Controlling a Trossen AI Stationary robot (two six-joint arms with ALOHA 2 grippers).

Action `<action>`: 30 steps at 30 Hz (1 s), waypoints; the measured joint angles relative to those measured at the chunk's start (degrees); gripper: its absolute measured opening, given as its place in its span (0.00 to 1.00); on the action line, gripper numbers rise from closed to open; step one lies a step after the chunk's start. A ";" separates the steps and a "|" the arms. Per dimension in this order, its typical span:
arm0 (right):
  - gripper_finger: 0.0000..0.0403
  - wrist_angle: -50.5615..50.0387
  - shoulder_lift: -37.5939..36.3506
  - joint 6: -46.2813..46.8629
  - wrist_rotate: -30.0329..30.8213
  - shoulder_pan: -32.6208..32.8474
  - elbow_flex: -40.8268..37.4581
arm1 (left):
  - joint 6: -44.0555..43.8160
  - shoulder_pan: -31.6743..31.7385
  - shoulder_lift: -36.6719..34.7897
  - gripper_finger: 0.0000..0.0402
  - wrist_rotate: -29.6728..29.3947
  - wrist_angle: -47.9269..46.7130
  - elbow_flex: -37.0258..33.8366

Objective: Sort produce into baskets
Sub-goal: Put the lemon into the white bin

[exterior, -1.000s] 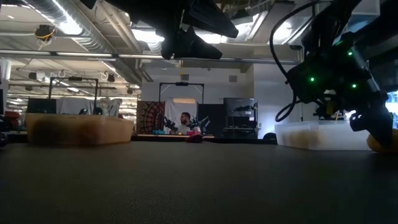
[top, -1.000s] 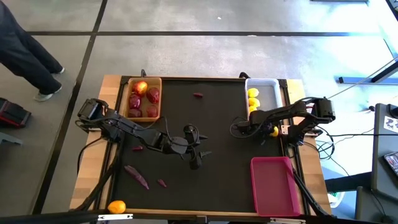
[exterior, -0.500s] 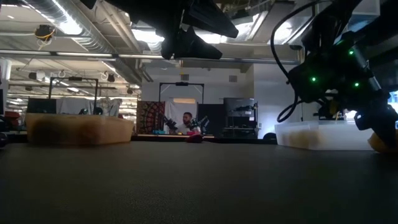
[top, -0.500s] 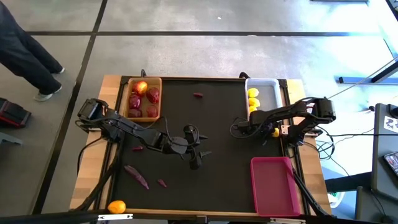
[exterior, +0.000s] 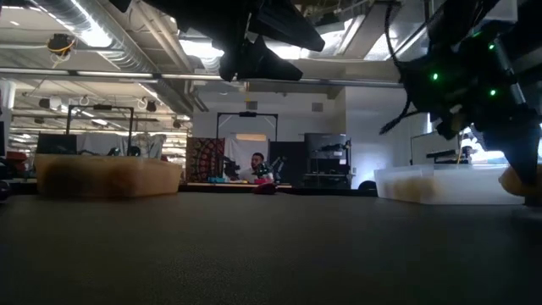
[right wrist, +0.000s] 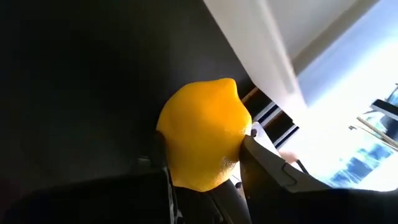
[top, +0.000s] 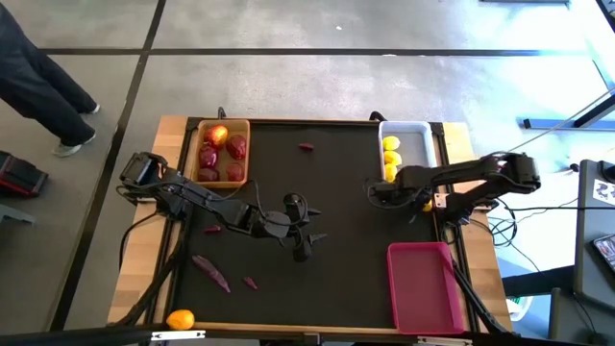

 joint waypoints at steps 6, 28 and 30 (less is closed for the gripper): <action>0.24 -2.31 -5.69 0.46 -0.23 0.00 4.40 | 0.02 0.00 -0.01 0.79 0.00 0.50 0.01; 0.24 2.55 -10.60 -12.16 9.90 -13.80 15.88 | 0.09 0.02 0.00 0.79 0.00 0.40 0.02; 0.24 4.73 -10.57 -15.16 9.86 -17.15 15.88 | 0.09 0.02 -0.01 0.79 0.00 0.26 0.02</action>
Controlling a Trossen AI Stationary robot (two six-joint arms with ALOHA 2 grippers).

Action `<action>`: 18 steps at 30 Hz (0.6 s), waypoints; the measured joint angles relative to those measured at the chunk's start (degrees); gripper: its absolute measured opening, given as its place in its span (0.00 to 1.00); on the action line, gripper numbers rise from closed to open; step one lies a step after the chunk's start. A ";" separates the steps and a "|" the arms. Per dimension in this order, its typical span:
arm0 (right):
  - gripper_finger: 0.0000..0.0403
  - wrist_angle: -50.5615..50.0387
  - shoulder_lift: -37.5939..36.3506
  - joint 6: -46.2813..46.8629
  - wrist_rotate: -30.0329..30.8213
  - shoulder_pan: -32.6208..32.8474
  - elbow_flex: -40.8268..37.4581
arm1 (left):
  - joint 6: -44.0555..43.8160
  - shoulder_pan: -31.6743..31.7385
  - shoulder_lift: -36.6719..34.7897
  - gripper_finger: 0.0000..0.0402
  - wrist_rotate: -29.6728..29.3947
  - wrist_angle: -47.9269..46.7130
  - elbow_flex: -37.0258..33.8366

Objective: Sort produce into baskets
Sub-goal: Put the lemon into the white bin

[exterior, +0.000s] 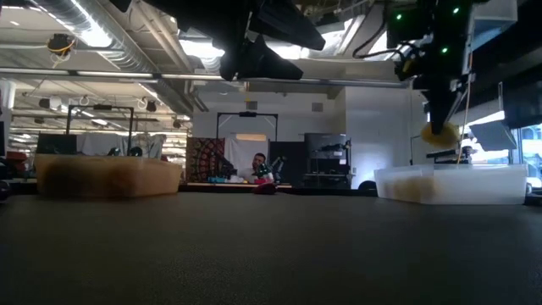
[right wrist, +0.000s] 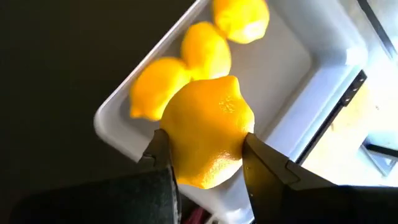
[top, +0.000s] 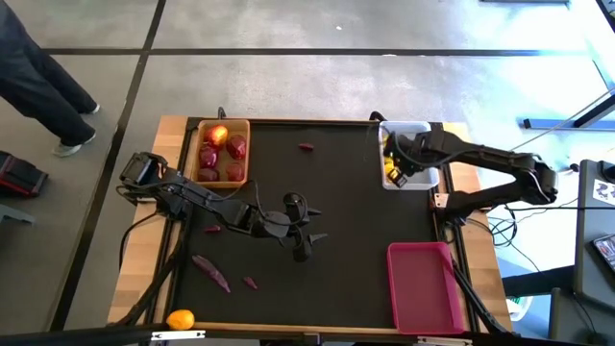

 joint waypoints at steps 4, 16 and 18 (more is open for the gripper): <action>0.24 3.65 0.54 -4.93 0.02 -7.20 0.00 | 0.01 0.00 0.00 0.79 0.00 -0.06 -0.01; 0.24 15.65 5.51 -15.19 -3.18 -22.41 -0.02 | 0.02 0.00 0.00 0.79 0.00 -0.07 -0.01; 0.24 16.14 7.47 -16.28 -3.53 -24.27 -0.02 | 0.00 0.00 0.01 0.79 0.00 -0.29 -0.02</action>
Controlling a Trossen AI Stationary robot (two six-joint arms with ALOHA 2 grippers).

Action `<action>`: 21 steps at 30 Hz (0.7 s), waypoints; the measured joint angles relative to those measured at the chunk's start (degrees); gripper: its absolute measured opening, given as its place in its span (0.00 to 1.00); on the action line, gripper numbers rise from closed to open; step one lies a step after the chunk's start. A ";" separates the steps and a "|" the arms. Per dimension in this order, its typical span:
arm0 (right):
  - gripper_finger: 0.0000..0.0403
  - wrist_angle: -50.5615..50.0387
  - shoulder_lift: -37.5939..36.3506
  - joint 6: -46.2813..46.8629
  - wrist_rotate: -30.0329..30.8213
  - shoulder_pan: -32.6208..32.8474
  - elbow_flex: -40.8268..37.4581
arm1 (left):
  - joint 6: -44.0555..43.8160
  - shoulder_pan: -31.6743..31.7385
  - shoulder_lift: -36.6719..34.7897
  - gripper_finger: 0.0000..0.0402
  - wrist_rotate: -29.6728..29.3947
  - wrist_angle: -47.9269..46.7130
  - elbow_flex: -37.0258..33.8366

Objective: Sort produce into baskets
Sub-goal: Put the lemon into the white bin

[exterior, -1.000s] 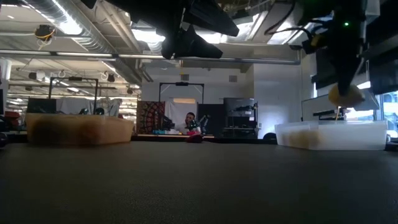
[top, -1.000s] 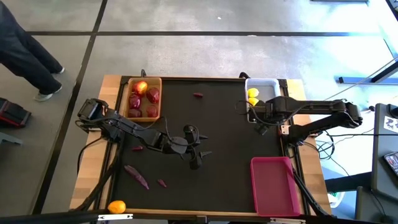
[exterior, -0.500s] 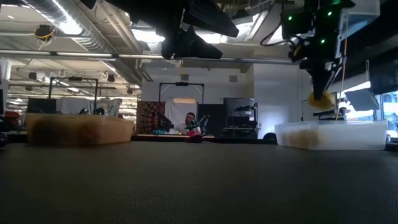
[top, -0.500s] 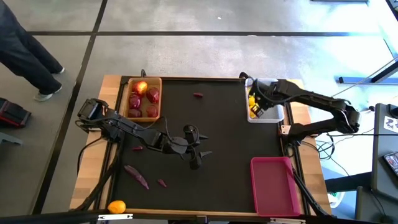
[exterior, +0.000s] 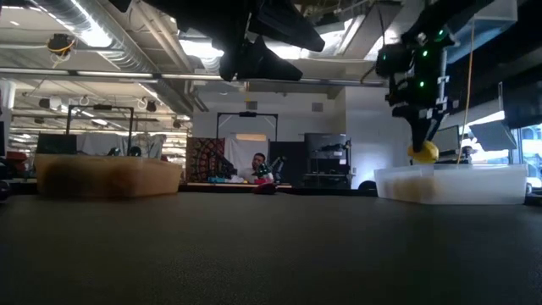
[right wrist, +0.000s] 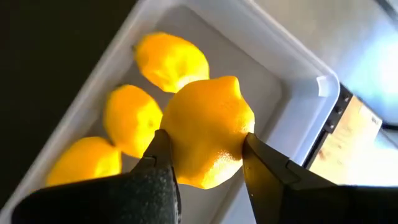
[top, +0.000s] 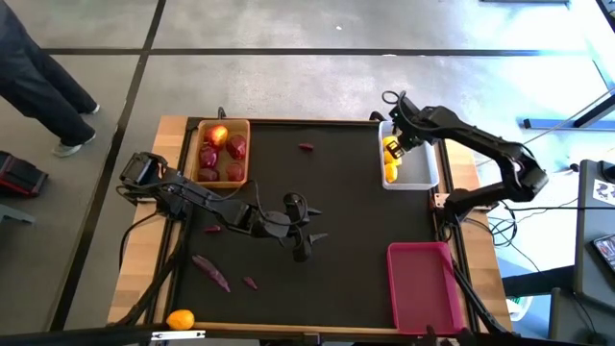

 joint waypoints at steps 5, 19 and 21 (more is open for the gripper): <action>0.24 1.25 5.17 -0.49 -1.04 -3.64 0.00 | 0.02 0.00 0.00 0.79 0.00 -0.32 0.02; 0.30 4.99 12.40 -2.18 -2.09 -5.56 0.00 | 0.02 0.00 -0.02 0.79 0.00 -0.37 0.02; 0.34 5.45 12.46 -2.18 -2.08 -5.53 0.00 | 0.02 0.00 0.00 0.79 0.00 -0.37 0.02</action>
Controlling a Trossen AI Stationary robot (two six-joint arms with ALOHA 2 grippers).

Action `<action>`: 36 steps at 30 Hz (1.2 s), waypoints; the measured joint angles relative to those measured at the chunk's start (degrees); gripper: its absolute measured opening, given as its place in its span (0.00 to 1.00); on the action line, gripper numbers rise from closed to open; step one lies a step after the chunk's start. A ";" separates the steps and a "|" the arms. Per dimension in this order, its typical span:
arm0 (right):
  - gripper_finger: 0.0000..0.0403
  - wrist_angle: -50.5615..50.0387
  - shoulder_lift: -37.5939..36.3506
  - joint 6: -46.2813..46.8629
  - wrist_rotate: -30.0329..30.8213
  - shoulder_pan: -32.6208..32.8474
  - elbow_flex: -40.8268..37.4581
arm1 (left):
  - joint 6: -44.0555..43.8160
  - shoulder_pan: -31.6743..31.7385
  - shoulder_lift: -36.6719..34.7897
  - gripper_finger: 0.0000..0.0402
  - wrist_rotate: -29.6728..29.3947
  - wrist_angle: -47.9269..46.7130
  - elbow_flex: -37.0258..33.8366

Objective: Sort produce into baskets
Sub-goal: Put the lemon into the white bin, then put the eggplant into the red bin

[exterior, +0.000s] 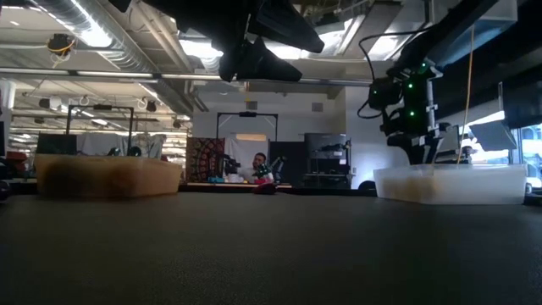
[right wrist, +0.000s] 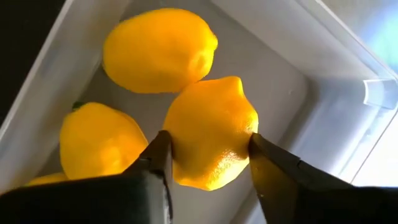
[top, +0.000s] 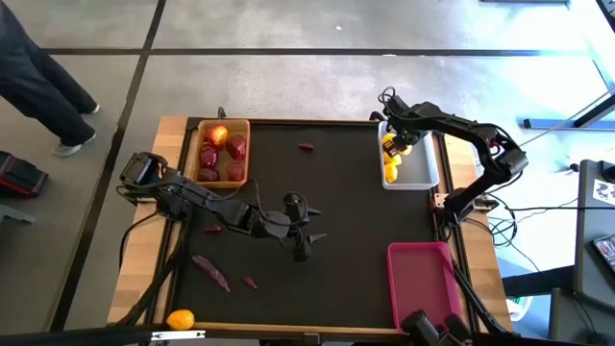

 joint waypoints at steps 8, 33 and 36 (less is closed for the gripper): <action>0.56 -0.77 -0.02 -1.43 0.01 0.00 0.00 | 0.00 0.00 -0.01 0.79 0.01 -0.04 0.00; 0.60 -4.07 -32.20 2.91 -11.60 23.06 0.00 | -10.45 -9.34 -7.79 0.79 12.61 -29.87 0.24; 0.60 -4.04 -34.31 4.24 -11.56 28.83 0.00 | -16.41 -11.66 -7.69 0.79 13.53 -34.75 0.22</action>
